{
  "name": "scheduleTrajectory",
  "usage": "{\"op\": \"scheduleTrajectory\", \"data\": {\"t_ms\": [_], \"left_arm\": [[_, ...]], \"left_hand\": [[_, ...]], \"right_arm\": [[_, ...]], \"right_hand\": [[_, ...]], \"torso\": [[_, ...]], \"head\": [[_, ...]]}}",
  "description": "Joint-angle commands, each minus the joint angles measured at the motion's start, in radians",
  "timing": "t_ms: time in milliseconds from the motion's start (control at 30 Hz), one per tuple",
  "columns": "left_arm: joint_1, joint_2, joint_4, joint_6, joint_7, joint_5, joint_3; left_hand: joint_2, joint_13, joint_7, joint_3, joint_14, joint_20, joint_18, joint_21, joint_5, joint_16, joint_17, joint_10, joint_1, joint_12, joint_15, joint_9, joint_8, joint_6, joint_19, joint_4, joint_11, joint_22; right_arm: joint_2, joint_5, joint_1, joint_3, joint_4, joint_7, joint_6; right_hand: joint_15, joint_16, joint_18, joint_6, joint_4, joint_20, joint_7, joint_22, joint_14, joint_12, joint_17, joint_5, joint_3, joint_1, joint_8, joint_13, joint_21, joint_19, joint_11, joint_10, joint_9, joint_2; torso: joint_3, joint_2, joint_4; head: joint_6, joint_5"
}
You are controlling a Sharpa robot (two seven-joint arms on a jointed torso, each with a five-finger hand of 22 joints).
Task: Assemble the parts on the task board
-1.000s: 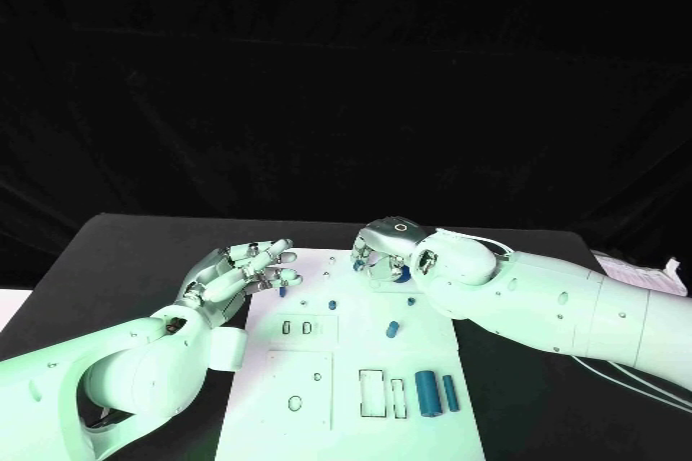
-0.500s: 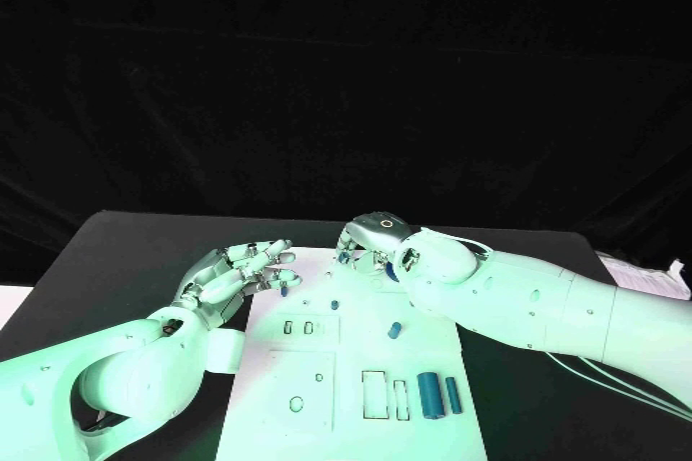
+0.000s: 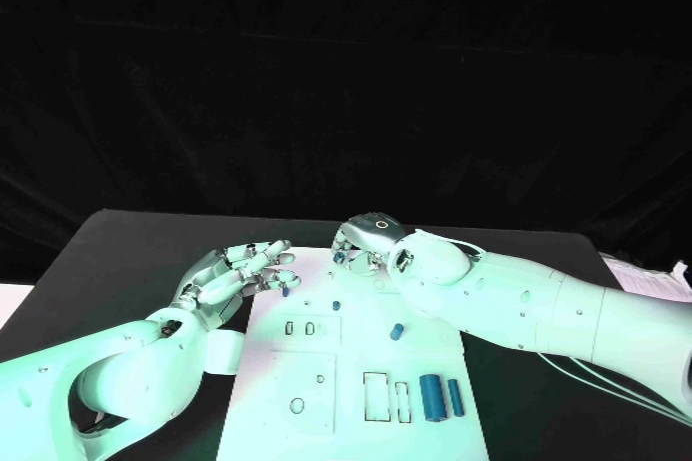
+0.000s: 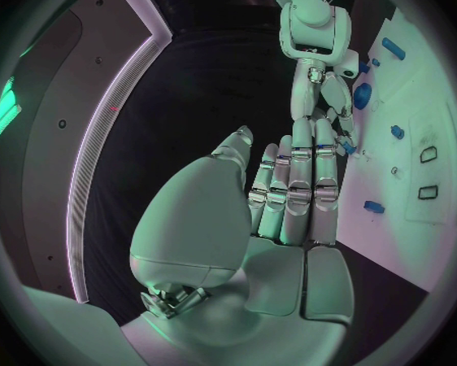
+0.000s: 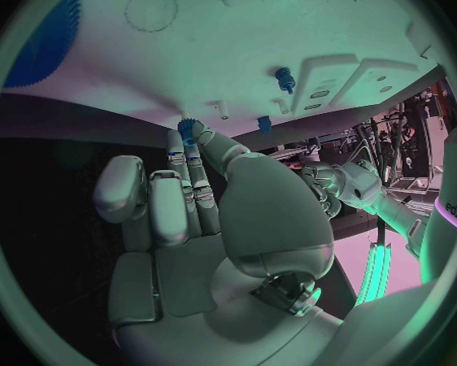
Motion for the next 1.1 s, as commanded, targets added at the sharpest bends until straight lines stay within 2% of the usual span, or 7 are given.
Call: {"op": "scheduleTrajectory", "data": {"t_ms": [33,200,533,667,833,1033,1100], "left_arm": [[0.002,0.003,0.002,0.023,0.005,0.001,0.001],[0.002,0.004,0.002,0.024,0.005,0.001,0.001],[0.002,0.001,0.004,0.025,0.003,0.001,0.001],[0.003,0.001,0.004,0.026,0.002,0.001,0.001],[0.004,0.000,0.004,0.026,0.002,0.001,0.001],[0.004,-0.003,0.002,0.026,0.000,0.001,0.001],[0.004,-0.006,0.001,0.026,0.000,0.001,0.001]], "left_hand": [[-0.001,0.001,0.007,0.001,0.000,0.005,0.019,-0.007,-0.004,-0.006,0.002,-0.001,0.003,-0.005,0.004,-0.001,-0.006,-0.001,0.004,-0.005,0.006,-0.002],[-0.001,0.001,0.007,0.001,0.000,0.005,0.019,-0.007,-0.004,-0.006,0.002,-0.001,0.003,-0.005,0.004,-0.001,-0.006,-0.001,0.004,-0.005,0.006,-0.002],[-0.001,0.001,0.007,0.001,0.000,0.005,0.019,-0.007,-0.004,-0.006,0.002,-0.001,0.003,-0.005,0.004,-0.001,-0.006,-0.001,0.004,-0.005,0.006,-0.002],[-0.001,0.001,0.007,0.001,0.000,0.005,0.019,-0.007,-0.004,-0.006,0.002,-0.001,0.003,-0.005,0.004,-0.001,-0.006,-0.001,0.004,-0.005,0.006,-0.002],[-0.001,0.001,0.007,0.001,0.000,0.005,0.019,-0.007,-0.004,-0.006,0.002,-0.001,0.003,-0.005,0.004,-0.001,-0.006,-0.001,0.004,-0.005,0.006,-0.002],[-0.001,0.001,0.008,0.001,-0.001,0.006,0.019,-0.008,-0.005,-0.008,0.004,-0.001,0.003,-0.007,0.005,0.000,-0.008,-0.001,0.004,-0.006,0.007,-0.003],[-0.001,0.001,0.008,0.001,-0.001,0.006,0.019,-0.009,-0.006,-0.009,0.004,-0.001,0.003,-0.007,0.005,0.000,-0.009,-0.001,0.004,-0.006,0.007,-0.003]], "right_arm": [[0.008,-0.013,0.000,0.000,-0.010,-0.010,0.018],[0.021,-0.015,0.000,0.000,-0.030,-0.012,0.028],[0.039,-0.018,0.000,0.000,-0.051,-0.019,0.044],[0.042,-0.018,0.000,0.000,-0.055,-0.024,0.055],[0.042,-0.016,0.000,-0.001,-0.058,-0.027,0.048],[0.023,-0.008,0.000,-0.001,-0.035,-0.026,0.013],[0.004,-0.002,0.001,-0.001,-0.013,-0.019,-0.001]], "right_hand": [[-0.002,0.005,-0.016,0.002,-0.001,0.001,0.005,0.002,0.037,0.001,0.002,0.002,0.006,0.009,-0.001,0.001,0.006,0.005,-0.001,0.003,0.000,0.002],[-0.001,0.007,-0.016,0.001,0.001,0.002,0.005,0.002,0.037,0.001,0.003,0.002,0.008,0.008,-0.001,0.001,0.007,0.005,-0.001,0.001,0.000,-0.001],[0.004,0.008,-0.015,-0.014,0.015,0.006,0.010,-0.001,0.035,0.001,0.000,0.002,0.020,0.002,-0.005,0.000,0.007,-0.001,0.005,-0.019,-0.003,-0.016],[0.011,0.000,-0.012,-0.043,0.028,0.011,0.016,-0.020,0.029,-0.002,-0.018,0.000,0.022,-0.011,-0.008,-0.002,-0.004,-0.014,0.014,-0.054,-0.010,-0.037],[0.031,-0.031,0.000,-0.132,0.046,0.029,0.032,-0.092,0.014,-0.002,-0.077,-0.001,0.010,-0.027,-0.009,-0.003,-0.046,-0.056,0.039,-0.172,-0.031,-0.089],[0.037,-0.046,0.005,-0.165,0.064,0.037,0.038,-0.113,0.008,0.003,-0.103,-0.001,-0.011,-0.021,-0.006,0.000,-0.061,-0.068,0.045,-0.209,-0.031,-0.104],[0.037,-0.065,0.010,-0.168,0.073,0.040,0.044,-0.137,0.000,0.005,-0.139,-0.001,-0.020,-0.020,-0.005,0.001,-0.075,-0.079,0.047,-0.207,-0.031,-0.108]], "torso": [[-0.0003,0.001,0.0014],[-0.0006,0.004,0.0047],[-0.0017,0.005,0.0046],[-0.0016,0.007,0.0038],[-0.0019,0.006,0.0036],[-0.0004,0.008,0.0035],[0.0003,0.008,0.0010]], "head": [[0.001,0.000],[0.001,0.002],[0.002,0.007],[-0.002,0.009],[-0.002,0.008],[0.000,0.007],[0.002,0.008]]}}
